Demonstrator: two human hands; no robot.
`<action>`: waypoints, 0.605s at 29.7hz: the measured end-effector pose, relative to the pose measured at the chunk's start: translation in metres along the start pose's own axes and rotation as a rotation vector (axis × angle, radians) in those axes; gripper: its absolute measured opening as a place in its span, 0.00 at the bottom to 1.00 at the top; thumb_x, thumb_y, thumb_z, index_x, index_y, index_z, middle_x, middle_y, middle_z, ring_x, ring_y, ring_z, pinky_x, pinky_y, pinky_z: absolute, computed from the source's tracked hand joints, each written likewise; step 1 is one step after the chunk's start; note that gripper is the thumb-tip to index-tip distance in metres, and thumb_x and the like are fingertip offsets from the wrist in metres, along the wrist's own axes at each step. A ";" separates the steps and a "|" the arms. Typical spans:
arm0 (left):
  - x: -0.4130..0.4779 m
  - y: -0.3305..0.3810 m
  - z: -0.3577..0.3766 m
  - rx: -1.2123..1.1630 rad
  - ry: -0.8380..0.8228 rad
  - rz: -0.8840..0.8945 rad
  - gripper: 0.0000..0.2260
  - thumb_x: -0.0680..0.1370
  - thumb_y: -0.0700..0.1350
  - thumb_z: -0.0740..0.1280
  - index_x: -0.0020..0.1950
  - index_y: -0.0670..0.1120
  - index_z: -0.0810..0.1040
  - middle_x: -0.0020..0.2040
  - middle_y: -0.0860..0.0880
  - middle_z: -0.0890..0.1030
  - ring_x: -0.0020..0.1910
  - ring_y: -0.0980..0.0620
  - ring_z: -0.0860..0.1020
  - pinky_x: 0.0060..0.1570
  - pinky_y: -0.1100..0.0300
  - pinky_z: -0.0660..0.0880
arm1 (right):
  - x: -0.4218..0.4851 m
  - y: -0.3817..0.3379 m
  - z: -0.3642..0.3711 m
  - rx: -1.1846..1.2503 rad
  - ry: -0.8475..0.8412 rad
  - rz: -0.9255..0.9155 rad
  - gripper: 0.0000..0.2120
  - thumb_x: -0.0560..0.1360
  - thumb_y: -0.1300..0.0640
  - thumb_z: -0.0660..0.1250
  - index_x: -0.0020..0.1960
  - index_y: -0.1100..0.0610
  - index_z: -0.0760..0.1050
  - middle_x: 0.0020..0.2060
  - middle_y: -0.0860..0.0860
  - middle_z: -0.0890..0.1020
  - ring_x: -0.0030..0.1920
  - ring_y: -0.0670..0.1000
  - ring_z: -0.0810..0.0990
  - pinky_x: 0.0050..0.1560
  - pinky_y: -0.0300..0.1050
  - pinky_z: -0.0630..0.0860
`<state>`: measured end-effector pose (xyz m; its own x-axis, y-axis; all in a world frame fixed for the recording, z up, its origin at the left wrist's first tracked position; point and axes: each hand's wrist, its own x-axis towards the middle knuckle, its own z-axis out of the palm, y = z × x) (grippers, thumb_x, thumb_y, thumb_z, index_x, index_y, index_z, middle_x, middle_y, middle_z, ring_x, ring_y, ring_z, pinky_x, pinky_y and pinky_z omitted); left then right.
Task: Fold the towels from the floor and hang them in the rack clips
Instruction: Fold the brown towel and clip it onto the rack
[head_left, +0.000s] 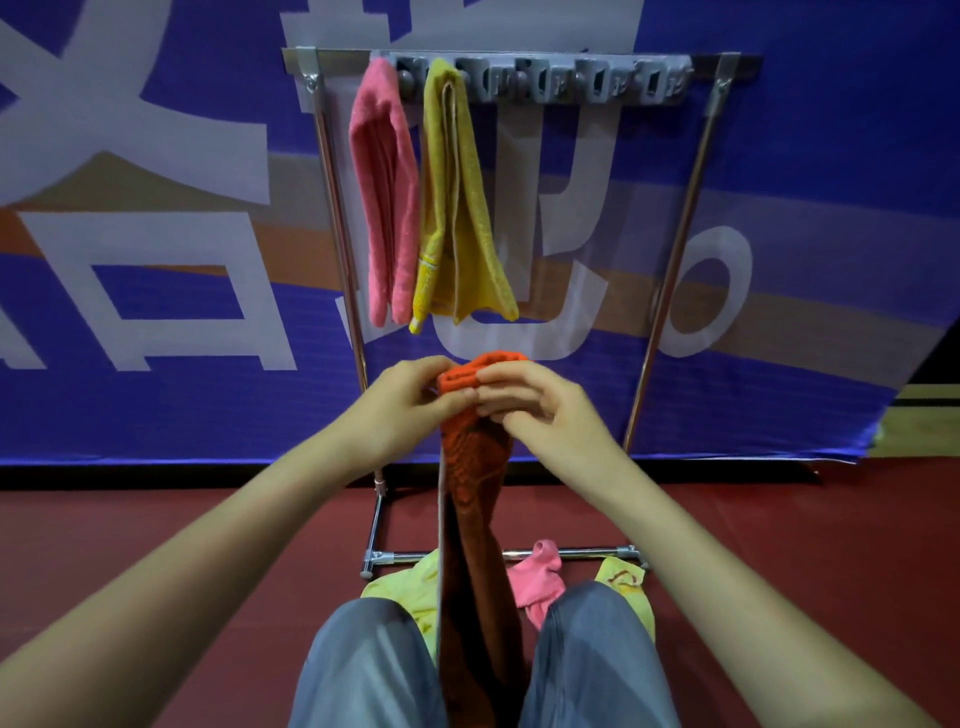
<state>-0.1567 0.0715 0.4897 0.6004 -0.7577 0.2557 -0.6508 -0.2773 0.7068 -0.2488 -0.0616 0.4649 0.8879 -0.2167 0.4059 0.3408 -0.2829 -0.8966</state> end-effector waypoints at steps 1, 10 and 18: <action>0.000 0.002 -0.003 -0.011 -0.024 0.007 0.06 0.76 0.43 0.64 0.43 0.41 0.76 0.33 0.51 0.73 0.31 0.61 0.70 0.35 0.67 0.67 | -0.001 0.001 -0.002 0.007 0.096 -0.036 0.21 0.69 0.75 0.58 0.47 0.49 0.73 0.40 0.48 0.80 0.41 0.39 0.80 0.49 0.33 0.75; -0.003 0.021 -0.026 -0.136 -0.033 0.059 0.13 0.76 0.44 0.63 0.48 0.33 0.75 0.42 0.34 0.75 0.41 0.51 0.74 0.44 0.54 0.74 | 0.001 0.010 -0.015 -0.003 0.099 0.133 0.07 0.72 0.67 0.66 0.48 0.58 0.77 0.44 0.53 0.81 0.41 0.36 0.79 0.47 0.30 0.75; 0.009 0.032 -0.049 0.045 -0.198 -0.112 0.07 0.69 0.54 0.71 0.43 0.56 0.75 0.41 0.54 0.79 0.39 0.60 0.76 0.36 0.74 0.72 | 0.004 0.000 0.006 0.012 0.023 0.061 0.08 0.71 0.65 0.67 0.41 0.52 0.77 0.36 0.46 0.80 0.35 0.36 0.79 0.41 0.30 0.75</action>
<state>-0.1494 0.0850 0.5465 0.5702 -0.8206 0.0398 -0.6082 -0.3890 0.6919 -0.2441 -0.0570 0.4656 0.8999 -0.2546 0.3540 0.2898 -0.2572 -0.9219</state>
